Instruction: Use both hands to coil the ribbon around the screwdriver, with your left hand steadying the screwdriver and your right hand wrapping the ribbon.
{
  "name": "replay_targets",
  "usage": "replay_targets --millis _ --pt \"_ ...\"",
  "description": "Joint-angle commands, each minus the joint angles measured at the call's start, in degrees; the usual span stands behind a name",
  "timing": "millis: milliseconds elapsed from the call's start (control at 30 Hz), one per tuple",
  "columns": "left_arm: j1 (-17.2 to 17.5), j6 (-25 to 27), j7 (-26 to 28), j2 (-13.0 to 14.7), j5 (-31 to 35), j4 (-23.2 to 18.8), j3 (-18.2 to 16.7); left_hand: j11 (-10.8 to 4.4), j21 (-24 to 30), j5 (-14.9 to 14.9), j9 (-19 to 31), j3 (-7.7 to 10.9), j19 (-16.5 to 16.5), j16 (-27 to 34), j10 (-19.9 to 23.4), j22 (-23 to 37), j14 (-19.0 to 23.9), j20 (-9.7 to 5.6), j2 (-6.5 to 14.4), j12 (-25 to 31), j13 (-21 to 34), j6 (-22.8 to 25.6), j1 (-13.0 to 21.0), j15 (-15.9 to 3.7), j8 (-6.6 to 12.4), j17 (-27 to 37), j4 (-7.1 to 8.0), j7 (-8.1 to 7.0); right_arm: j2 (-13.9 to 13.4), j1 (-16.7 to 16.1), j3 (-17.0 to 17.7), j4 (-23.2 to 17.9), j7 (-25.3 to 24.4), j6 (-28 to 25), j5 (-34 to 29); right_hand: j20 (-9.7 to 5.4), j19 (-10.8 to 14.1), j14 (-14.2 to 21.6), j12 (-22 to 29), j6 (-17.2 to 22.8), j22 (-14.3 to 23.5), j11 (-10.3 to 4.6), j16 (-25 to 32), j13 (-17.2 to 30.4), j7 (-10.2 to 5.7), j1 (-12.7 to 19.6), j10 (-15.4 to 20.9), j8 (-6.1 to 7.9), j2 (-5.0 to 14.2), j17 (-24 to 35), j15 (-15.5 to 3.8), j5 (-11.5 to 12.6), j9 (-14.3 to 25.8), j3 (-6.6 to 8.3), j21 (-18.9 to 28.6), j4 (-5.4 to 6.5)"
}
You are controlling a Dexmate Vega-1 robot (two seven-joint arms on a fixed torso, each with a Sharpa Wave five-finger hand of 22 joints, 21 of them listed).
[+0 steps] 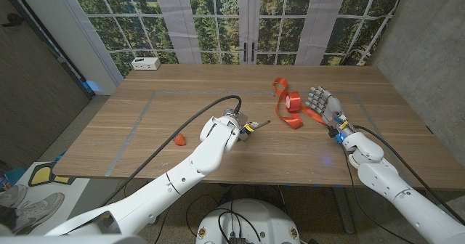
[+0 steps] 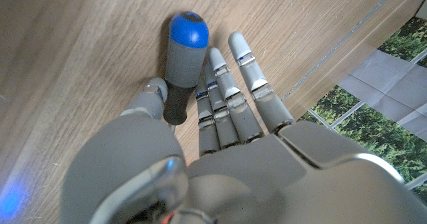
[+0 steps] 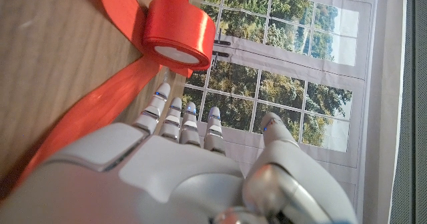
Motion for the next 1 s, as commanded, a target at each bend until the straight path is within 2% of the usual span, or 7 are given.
replay_targets --millis 33,300,367,500,667,733,1000 --pt "1.2 0.7 8.1 1.5 -3.8 2.1 1.2 -1.59 0.4 -0.4 -0.4 -0.25 0.6 0.2 1.8 0.2 0.7 -0.97 -0.7 0.2 0.0 2.1 0.8 -1.27 -0.62 0.4 0.17 -0.13 -0.2 -0.6 0.3 -0.2 -0.5 0.0 0.0 -0.06 0.4 0.4 0.1 0.6 0.2 0.3 0.4 0.2 0.09 -0.5 0.3 -0.14 0.05 0.3 0.14 0.0 0.3 -0.03 -0.4 0.12" --pt "3.3 2.6 15.2 3.1 -4.6 2.5 2.1 -1.01 0.7 -0.6 -0.2 -0.97 1.4 0.3 2.8 0.3 2.1 -1.23 -1.0 0.1 -0.1 3.3 -0.7 -1.23 -0.53 0.4 1.53 0.13 -0.6 -1.3 0.8 -0.5 -1.0 0.0 0.1 0.04 0.7 0.6 0.2 0.8 0.2 0.35 0.4 0.2 0.2 -0.6 0.6 -0.13 0.08 0.3 0.2 0.1 0.4 0.0 -0.4 0.14" --pt "3.4 3.0 16.0 3.3 -3.2 2.8 2.8 -1.12 0.7 -0.4 -0.2 -0.36 1.3 0.2 3.2 0.3 2.2 -1.14 0.3 0.1 -0.1 3.5 -0.3 -1.46 -0.61 0.5 1.73 0.2 -0.8 -1.2 0.7 -0.5 -0.7 -0.1 -0.1 0.07 0.8 0.8 0.2 0.8 0.2 0.4 0.5 0.2 0.21 -0.6 0.7 -0.12 0.08 0.3 0.21 0.1 0.4 0.0 -0.4 0.15" --pt "3.7 3.3 18.2 4.0 -1.6 3.0 3.4 -4.16 1.0 0.1 0.7 2.06 1.0 1.4 7.9 0.5 5.7 -2.12 3.4 1.9 1.1 9.0 4.9 -3.64 1.33 1.0 -0.23 -0.21 -1.1 -1.4 0.7 -1.0 -1.5 -0.2 -0.6 0.08 0.9 0.9 0.2 0.9 0.2 0.5 0.5 0.2 0.26 -0.6 0.8 -0.14 0.09 0.2 0.16 0.1 0.4 0.03 -0.4 0.13" --pt "3.9 3.2 19.6 4.5 0.7 3.6 4.0 -7.08 3.1 0.5 3.3 3.48 0.6 6.1 13.6 1.2 11.2 -4.89 5.4 4.3 4.6 13.7 17.1 -6.79 4.95 3.9 -1.41 -2.11 -1.1 -1.6 0.8 -1.0 -1.3 -0.3 -0.4 0.07 1.2 1.1 0.2 0.9 0.2 0.62 0.5 0.2 0.3 -0.6 0.9 -0.16 0.12 0.2 0.24 0.1 0.4 0.05 -0.4 0.16" --pt "3.7 2.8 19.4 4.7 1.2 4.2 4.3 -7.18 4.4 0.2 4.4 2.88 0.6 7.8 13.8 1.6 12.4 -5.43 5.1 4.9 6.3 14.0 20.8 -6.8 5.85 5.7 -1.04 -2.05 -1.1 -1.6 0.8 -0.8 -0.9 -0.1 -0.1 0.09 1.2 1.2 0.2 1.0 0.2 0.65 0.5 0.2 0.33 -0.6 0.9 -0.15 0.13 0.2 0.27 0.1 0.4 0.05 -0.4 0.18" --pt "6.4 4.1 31.9 6.7 0.6 4.9 3.3 -5.97 8.5 -0.3 6.9 -0.03 0.7 13.1 12.3 3.0 19.0 -8.71 5.2 6.3 10.7 13.6 25.1 -6.76 7.07 10.8 0.14 -1.6 -1.4 -2.2 1.1 -1.7 -1.4 -0.2 -0.2 0.19 1.3 1.4 0.2 1.1 0.2 0.64 0.6 0.2 0.41 -0.7 1.0 -0.16 0.15 0.2 0.18 0.1 0.4 0.08 -0.5 0.19"
